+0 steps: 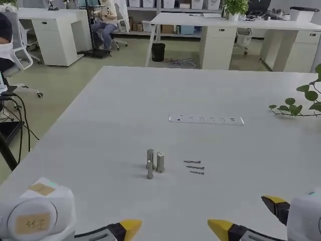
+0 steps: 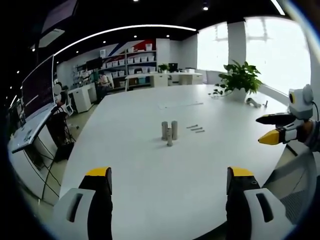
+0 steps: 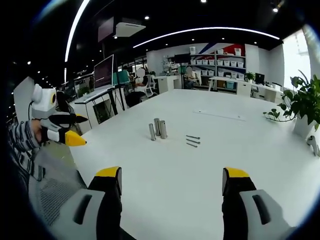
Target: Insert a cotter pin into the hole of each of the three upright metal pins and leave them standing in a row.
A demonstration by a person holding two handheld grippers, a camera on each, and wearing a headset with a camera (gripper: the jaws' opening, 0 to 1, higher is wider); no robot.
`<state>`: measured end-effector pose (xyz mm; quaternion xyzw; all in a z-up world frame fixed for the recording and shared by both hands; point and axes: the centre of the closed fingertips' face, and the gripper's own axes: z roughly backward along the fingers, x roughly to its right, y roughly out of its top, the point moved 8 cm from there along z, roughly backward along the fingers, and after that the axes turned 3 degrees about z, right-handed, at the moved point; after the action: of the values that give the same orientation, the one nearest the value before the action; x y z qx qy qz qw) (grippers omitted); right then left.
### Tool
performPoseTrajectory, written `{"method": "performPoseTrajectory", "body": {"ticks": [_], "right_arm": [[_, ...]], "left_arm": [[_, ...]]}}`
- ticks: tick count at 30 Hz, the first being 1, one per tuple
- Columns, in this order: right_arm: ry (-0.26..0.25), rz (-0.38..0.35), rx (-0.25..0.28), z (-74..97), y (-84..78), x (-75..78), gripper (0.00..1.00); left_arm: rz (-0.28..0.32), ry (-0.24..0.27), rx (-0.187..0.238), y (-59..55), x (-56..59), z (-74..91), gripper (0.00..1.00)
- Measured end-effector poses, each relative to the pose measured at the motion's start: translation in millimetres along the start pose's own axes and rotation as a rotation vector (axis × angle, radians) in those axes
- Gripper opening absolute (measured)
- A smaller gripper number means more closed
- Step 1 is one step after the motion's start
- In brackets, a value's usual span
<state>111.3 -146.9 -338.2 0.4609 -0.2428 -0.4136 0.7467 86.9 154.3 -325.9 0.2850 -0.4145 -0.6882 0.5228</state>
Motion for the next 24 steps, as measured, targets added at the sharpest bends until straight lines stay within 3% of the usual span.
{"method": "performPoseTrajectory", "body": {"ticks": [24], "right_arm": [[-0.045, 0.021, 0.001, 0.6, -2.6, 1.2, 0.98]], "left_arm": [[-0.002, 0.006, -0.011, -1.4, -0.6, 1.1, 0.99]]}}
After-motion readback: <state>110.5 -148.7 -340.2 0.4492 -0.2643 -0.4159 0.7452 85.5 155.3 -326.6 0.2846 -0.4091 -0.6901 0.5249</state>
